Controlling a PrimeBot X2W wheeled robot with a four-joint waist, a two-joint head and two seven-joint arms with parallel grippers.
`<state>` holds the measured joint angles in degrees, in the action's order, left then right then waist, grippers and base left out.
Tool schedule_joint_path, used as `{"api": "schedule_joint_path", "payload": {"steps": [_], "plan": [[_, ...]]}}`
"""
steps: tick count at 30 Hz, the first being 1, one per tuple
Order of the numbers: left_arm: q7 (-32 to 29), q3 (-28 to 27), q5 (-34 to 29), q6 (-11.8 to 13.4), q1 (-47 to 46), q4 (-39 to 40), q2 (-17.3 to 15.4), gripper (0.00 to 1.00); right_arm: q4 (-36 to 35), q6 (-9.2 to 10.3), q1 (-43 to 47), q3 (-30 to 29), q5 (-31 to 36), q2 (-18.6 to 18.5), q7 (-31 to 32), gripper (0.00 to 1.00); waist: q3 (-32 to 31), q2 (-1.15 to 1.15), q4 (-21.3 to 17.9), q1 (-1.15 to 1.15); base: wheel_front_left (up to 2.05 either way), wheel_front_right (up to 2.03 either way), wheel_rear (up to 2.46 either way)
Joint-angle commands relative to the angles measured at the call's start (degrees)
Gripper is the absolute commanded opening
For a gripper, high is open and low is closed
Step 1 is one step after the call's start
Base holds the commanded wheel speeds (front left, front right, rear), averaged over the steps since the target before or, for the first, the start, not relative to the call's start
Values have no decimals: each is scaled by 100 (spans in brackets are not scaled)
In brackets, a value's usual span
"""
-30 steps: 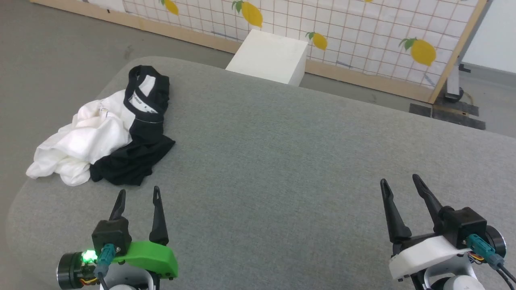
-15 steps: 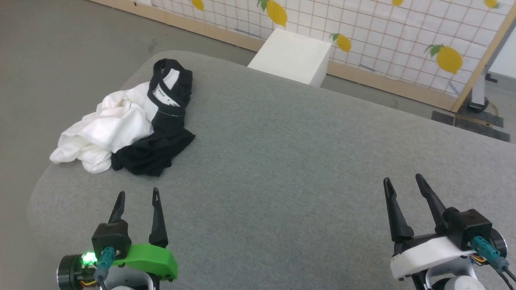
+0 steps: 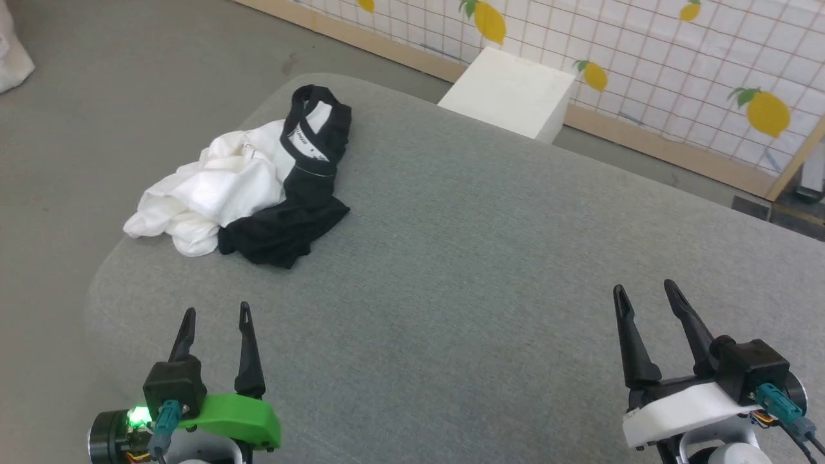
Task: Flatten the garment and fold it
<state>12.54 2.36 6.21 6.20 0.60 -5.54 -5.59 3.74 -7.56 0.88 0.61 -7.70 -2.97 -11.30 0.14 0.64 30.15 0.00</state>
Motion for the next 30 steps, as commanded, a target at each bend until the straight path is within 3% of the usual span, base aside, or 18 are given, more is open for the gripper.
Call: {"api": "schedule_joint_path", "payload": {"steps": [1, 17, 27, 30], "plan": [[57, 7, 73, 60, 91, -29, -57, 100, 32, 6, -101, 12, -72, 8, -83, 100, -10, -56, 83, 0, 0, 0, 0], [246, 52, 194, 159, 84, -130, -100, 100, 104, 8, -143, 28, -162, 10, -272, 100, 38, -64, 597, 0, 0, 0, 0], [246, 31, 251, 168, 38, -108, -62, 100, 86, 8, -156, -4, -140, 10, -246, 100, 97, -64, 606, 0, 0, 0, 0], [114, 21, 475, -57, -655, -240, -121, 100, -128, 8, -289, -48, 57, 10, -85, 100, 528, -64, 518, 0, 0, 0, 0]]}}
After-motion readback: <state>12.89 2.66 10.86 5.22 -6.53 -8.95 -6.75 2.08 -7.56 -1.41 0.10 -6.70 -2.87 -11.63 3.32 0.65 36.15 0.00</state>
